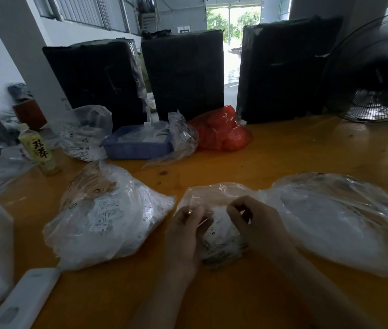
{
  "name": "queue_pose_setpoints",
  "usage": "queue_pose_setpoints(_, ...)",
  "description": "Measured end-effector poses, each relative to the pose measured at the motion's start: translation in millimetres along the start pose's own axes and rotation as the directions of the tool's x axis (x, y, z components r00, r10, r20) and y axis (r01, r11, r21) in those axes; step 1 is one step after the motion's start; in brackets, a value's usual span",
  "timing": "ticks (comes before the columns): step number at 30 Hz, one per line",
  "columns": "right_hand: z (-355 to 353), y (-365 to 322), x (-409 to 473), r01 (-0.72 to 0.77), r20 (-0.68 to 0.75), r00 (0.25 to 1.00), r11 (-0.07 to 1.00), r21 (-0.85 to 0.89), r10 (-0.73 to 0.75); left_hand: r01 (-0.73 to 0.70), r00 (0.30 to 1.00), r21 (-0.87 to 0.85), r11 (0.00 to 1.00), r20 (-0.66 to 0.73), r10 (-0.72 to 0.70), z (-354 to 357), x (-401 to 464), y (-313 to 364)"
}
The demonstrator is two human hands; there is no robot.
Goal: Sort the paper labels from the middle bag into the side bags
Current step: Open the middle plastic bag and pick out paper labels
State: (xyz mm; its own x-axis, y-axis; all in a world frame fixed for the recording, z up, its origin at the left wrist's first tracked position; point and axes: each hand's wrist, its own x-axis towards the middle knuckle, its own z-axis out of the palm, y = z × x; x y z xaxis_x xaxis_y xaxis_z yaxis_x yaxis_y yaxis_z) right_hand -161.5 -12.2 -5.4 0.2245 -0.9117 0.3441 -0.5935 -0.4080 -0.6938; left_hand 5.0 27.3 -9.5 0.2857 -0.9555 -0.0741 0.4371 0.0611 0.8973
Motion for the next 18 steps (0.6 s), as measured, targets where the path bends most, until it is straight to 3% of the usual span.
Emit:
queue_pose_setpoints(2,-4,9,6,0.041,0.039,0.999,0.963,-0.265,-0.032,0.024,1.000,-0.092,0.995,0.021,-0.022,-3,2,2)
queue_pose_setpoints(4,-5,18,8,0.044,0.120,0.993,0.921,-0.388,0.003,0.039,0.999,-0.089,0.995,0.036,-0.036,-5,3,3)
queue_pose_setpoints(8,2,15,1,0.036,0.245,0.967,0.926,-0.376,0.062,0.047,0.999,-0.008,0.999,-0.004,-0.047,-10,8,2)
queue_pose_setpoints(10,5,12,-2,0.039,0.240,0.969,0.924,-0.381,0.058,0.062,0.998,0.004,0.998,-0.028,-0.062,-12,10,3)
queue_pose_setpoints(15,7,10,-4,0.098,0.155,0.987,0.907,-0.408,-0.037,0.117,0.993,-0.038,0.992,-0.029,-0.118,-15,11,7)
queue_pose_setpoints(18,6,13,-4,0.207,0.258,0.961,0.867,-0.453,-0.095,0.118,0.993,-0.074,0.990,-0.014,-0.119,-17,11,7)
